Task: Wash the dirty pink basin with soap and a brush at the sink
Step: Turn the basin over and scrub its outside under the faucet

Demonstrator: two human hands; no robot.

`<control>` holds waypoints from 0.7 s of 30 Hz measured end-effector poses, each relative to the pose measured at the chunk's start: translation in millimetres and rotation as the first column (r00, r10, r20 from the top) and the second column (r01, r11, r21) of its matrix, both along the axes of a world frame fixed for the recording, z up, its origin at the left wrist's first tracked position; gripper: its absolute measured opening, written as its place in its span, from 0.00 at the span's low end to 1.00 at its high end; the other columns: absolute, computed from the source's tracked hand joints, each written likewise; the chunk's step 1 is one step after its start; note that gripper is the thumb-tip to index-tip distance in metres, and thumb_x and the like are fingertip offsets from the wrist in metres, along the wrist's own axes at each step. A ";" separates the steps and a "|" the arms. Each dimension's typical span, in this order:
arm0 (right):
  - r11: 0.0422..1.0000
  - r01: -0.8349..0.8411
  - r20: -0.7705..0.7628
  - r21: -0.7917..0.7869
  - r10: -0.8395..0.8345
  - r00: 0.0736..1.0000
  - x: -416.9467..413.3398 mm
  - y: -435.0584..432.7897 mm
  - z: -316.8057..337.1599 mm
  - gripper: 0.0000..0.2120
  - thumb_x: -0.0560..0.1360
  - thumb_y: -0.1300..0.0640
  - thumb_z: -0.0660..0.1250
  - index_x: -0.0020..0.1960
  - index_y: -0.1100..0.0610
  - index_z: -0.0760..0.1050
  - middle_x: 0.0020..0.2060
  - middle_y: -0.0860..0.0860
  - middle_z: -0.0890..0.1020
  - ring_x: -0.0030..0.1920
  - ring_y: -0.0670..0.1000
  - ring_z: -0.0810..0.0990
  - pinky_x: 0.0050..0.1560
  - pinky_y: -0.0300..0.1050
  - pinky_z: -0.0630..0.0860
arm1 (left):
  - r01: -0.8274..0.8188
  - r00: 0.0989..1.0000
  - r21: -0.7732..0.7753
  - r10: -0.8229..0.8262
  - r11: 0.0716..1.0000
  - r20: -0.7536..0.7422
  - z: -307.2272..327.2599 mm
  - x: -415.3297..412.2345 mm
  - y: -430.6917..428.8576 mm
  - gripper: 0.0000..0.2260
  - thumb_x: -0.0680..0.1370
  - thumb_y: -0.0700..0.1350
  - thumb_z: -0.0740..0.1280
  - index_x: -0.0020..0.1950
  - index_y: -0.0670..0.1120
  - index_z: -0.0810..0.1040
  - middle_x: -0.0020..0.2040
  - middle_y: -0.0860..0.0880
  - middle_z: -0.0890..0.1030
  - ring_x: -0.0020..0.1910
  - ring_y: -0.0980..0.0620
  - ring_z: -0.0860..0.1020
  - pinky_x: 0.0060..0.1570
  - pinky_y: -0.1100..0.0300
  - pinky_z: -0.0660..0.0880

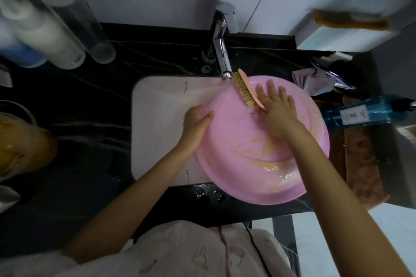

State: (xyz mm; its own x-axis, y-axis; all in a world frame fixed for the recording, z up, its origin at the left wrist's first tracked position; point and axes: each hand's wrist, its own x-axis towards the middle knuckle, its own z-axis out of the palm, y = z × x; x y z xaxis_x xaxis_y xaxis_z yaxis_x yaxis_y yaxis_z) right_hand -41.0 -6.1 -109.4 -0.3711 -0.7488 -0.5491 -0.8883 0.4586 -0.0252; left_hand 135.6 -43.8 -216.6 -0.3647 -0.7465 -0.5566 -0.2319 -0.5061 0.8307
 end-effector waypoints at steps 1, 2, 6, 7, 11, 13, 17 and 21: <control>1.000 0.005 0.003 0.009 -0.005 1.000 0.4 1.7 1.0 0.31 0.81 0.52 0.54 0.78 0.49 0.41 0.76 0.52 0.38 0.76 0.57 0.37 0.73 0.53 0.37 | -0.032 0.995 0.067 0.026 0.997 0.093 -7.1 2.4 4.7 0.30 0.77 0.54 0.64 0.76 0.48 0.57 0.75 0.44 0.56 0.73 0.45 0.60 0.68 0.51 0.61; 1.000 0.010 0.007 0.011 -0.010 1.000 0.9 2.1 1.4 0.31 0.81 0.53 0.54 0.78 0.49 0.41 0.76 0.51 0.37 0.76 0.56 0.37 0.73 0.53 0.37 | -0.035 0.990 0.179 0.010 0.983 0.140 -8.7 5.1 9.0 0.36 0.74 0.61 0.65 0.77 0.51 0.53 0.76 0.44 0.53 0.74 0.43 0.57 0.68 0.47 0.61; 0.999 0.051 -0.005 0.015 -0.051 0.999 3.7 4.7 1.5 0.31 0.81 0.52 0.54 0.78 0.48 0.40 0.76 0.51 0.37 0.76 0.56 0.37 0.73 0.53 0.38 | 0.006 0.999 0.415 0.014 0.910 -0.044 -37.2 1.6 13.9 0.54 0.53 0.78 0.68 0.74 0.55 0.61 0.72 0.48 0.67 0.67 0.47 0.70 0.67 0.44 0.66; 0.998 0.066 -0.023 0.019 -0.066 0.998 4.5 5.6 2.2 0.30 0.81 0.51 0.53 0.77 0.48 0.40 0.76 0.50 0.37 0.76 0.56 0.37 0.73 0.53 0.38 | 0.000 0.997 0.375 0.029 0.927 -0.072 -42.5 -3.2 7.1 0.51 0.54 0.77 0.68 0.72 0.54 0.65 0.69 0.49 0.72 0.65 0.48 0.73 0.67 0.47 0.67; 0.997 0.062 -0.042 0.045 -0.060 0.997 11.4 5.1 1.6 0.27 0.82 0.50 0.48 0.78 0.48 0.40 0.76 0.50 0.37 0.76 0.56 0.37 0.73 0.51 0.39 | 0.017 0.990 0.293 0.025 0.956 -0.139 -23.2 -9.0 -29.0 0.38 0.60 0.69 0.67 0.65 0.50 0.75 0.62 0.49 0.78 0.61 0.51 0.75 0.67 0.53 0.67; 0.998 0.045 -0.033 0.051 -0.043 0.999 14.4 4.4 -0.2 0.27 0.82 0.51 0.49 0.78 0.49 0.40 0.76 0.51 0.37 0.76 0.56 0.37 0.73 0.50 0.37 | 0.084 0.981 0.298 -0.026 0.951 -0.193 -24.8 -8.9 -36.4 0.30 0.68 0.65 0.64 0.64 0.49 0.76 0.60 0.50 0.80 0.60 0.52 0.76 0.67 0.52 0.66; 0.998 0.049 -0.031 0.047 -0.048 0.998 10.5 11.7 4.4 0.28 0.82 0.53 0.49 0.78 0.51 0.39 0.76 0.52 0.36 0.76 0.55 0.37 0.73 0.50 0.37 | 0.118 0.973 0.272 -0.056 0.955 -0.225 -24.4 -9.8 -37.6 0.21 0.71 0.62 0.64 0.57 0.51 0.79 0.57 0.50 0.81 0.58 0.53 0.77 0.65 0.54 0.67; 0.997 0.071 -0.074 0.014 -0.070 0.995 5.0 21.8 10.6 0.29 0.82 0.58 0.49 0.78 0.55 0.39 0.76 0.53 0.38 0.76 0.54 0.39 0.74 0.48 0.38 | 0.115 0.971 0.219 -0.063 0.969 -0.230 -20.9 -24.7 -36.7 0.36 0.61 0.67 0.68 0.65 0.51 0.75 0.65 0.51 0.76 0.65 0.53 0.72 0.69 0.54 0.64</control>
State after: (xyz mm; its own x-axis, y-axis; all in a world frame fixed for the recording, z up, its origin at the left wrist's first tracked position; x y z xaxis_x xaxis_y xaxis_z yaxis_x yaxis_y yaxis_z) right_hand -36.0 15.7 -98.8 -0.4626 -0.7104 -0.5305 -0.8527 0.5203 0.0467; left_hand 110.9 -80.4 -237.5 -0.5563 -0.5674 -0.6071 -0.1095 -0.6741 0.7305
